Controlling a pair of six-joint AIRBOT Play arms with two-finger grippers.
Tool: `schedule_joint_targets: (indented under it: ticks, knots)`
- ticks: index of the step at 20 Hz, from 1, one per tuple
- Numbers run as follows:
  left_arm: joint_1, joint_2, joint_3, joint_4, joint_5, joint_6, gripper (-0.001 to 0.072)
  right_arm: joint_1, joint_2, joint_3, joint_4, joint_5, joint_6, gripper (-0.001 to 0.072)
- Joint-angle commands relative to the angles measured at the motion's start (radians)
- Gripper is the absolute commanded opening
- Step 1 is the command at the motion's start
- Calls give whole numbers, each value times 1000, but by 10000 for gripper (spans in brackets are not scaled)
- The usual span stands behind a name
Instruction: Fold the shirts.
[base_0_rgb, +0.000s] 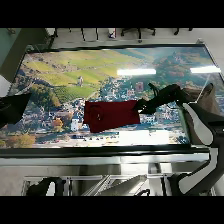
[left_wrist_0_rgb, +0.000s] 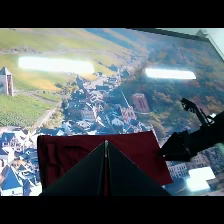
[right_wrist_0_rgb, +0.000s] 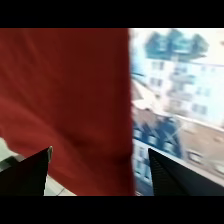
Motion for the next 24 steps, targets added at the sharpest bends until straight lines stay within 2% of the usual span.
schedule_joint_targets:
  ticks: [1,4,8,12,20,24]
  knots:
    - [-9,0,0,1,-3,1,17,47,-48,-3,24,26,-32,592]
    - [-9,0,0,1,1,1,17,85,-51,3,76,53,-60,22]
    - [-9,0,0,1,12,1,16,68,6,87,89,30,-35,16]
    - [-9,0,0,2,15,2,17,-30,119,249,89,31,16,15]
    - [-9,0,0,2,15,2,16,-420,150,648,88,18,122,15]
    - [-9,0,-1,1,16,1,17,-621,150,702,84,-58,161,15]
